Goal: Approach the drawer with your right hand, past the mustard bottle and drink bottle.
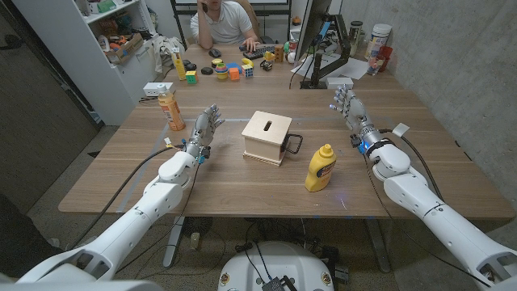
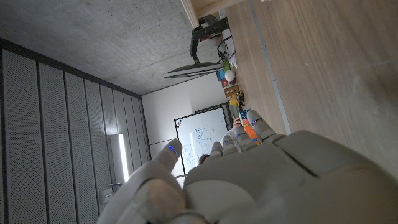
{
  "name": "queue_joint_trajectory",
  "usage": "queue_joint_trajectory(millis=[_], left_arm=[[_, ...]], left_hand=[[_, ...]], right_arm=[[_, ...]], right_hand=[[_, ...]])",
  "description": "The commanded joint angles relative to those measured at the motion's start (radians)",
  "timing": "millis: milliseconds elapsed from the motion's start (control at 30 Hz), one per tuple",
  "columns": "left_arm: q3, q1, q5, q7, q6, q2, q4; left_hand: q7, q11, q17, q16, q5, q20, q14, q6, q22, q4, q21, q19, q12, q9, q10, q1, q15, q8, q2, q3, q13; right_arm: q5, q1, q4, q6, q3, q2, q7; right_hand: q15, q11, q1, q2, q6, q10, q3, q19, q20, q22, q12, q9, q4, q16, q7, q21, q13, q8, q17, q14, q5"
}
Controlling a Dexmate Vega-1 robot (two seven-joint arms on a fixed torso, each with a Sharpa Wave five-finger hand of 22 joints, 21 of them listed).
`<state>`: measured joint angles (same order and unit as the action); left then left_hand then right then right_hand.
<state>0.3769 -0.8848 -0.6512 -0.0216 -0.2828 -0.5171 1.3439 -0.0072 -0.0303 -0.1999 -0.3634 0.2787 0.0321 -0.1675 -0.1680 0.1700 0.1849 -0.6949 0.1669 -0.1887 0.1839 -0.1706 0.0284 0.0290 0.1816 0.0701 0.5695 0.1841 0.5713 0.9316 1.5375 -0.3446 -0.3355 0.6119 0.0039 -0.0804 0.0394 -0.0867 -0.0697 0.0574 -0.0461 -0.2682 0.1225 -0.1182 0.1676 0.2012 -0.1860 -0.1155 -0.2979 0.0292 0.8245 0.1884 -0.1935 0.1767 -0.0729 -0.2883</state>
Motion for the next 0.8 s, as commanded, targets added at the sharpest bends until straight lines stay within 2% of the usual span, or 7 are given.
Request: queue_joint_trajectory(millis=[33, 433, 633, 800], left_arm=[[-0.003, -0.010, -0.005, -0.004, -0.007, -0.003, 0.004], [-0.003, -0.007, -0.012, -0.018, -0.014, 0.001, -0.012], [-0.004, -0.002, -0.017, -0.029, -0.021, 0.007, -0.031], [-0.002, 0.003, -0.021, -0.041, -0.030, 0.014, -0.051]], left_hand=[[0.001, 0.000, -0.001, -0.008, 0.002, 0.063, -0.154, -0.081, 0.004, 0.000, 0.002, 0.081, -0.004, 0.003, -0.118, 0.001, -0.006, 0.006, 0.122, 0.010, 0.001], [0.001, 0.001, -0.001, -0.009, 0.002, 0.063, -0.154, -0.080, 0.004, 0.000, 0.007, 0.079, -0.003, 0.003, -0.118, 0.001, -0.006, 0.006, 0.122, 0.012, 0.001], [0.001, 0.001, -0.001, -0.010, 0.001, 0.063, -0.154, -0.080, 0.004, 0.000, 0.009, 0.079, -0.003, 0.003, -0.118, 0.001, -0.006, 0.005, 0.122, 0.012, 0.001], [0.001, 0.001, -0.001, -0.010, 0.001, 0.062, -0.154, -0.079, 0.004, 0.000, 0.011, 0.078, -0.003, 0.003, -0.118, 0.001, -0.007, 0.006, 0.122, 0.013, 0.001]], right_arm=[[-0.155, 0.024, 0.127, 0.009, 0.005, 0.056, -0.096], [-0.291, 0.038, 0.242, 0.079, 0.010, 0.104, -0.166], [-0.380, 0.039, 0.317, 0.169, 0.008, 0.136, -0.208], [-0.412, 0.020, 0.356, 0.236, -0.001, 0.152, -0.203]], right_hand=[[-0.011, -0.005, -0.014, 0.006, 0.004, -0.002, -0.002, -0.002, -0.007, -0.001, 0.001, -0.003, 0.011, 0.004, 0.008, -0.007, 0.003, -0.001, -0.001, 0.005, 0.000], [-0.016, -0.006, -0.034, 0.015, -0.003, 0.017, 0.000, -0.003, 0.019, -0.001, 0.005, -0.003, 0.026, 0.013, 0.010, -0.024, 0.003, -0.003, -0.001, 0.009, 0.000], [-0.018, -0.007, -0.040, 0.018, -0.003, 0.017, 0.001, 0.001, 0.014, -0.001, 0.004, -0.003, 0.031, 0.017, 0.011, -0.031, 0.003, -0.003, -0.001, 0.006, 0.000], [-0.020, -0.004, -0.046, 0.024, -0.003, 0.012, 0.003, 0.002, 0.013, -0.001, 0.001, -0.003, 0.036, 0.023, 0.010, -0.039, 0.003, -0.002, 0.000, -0.002, 0.001]])
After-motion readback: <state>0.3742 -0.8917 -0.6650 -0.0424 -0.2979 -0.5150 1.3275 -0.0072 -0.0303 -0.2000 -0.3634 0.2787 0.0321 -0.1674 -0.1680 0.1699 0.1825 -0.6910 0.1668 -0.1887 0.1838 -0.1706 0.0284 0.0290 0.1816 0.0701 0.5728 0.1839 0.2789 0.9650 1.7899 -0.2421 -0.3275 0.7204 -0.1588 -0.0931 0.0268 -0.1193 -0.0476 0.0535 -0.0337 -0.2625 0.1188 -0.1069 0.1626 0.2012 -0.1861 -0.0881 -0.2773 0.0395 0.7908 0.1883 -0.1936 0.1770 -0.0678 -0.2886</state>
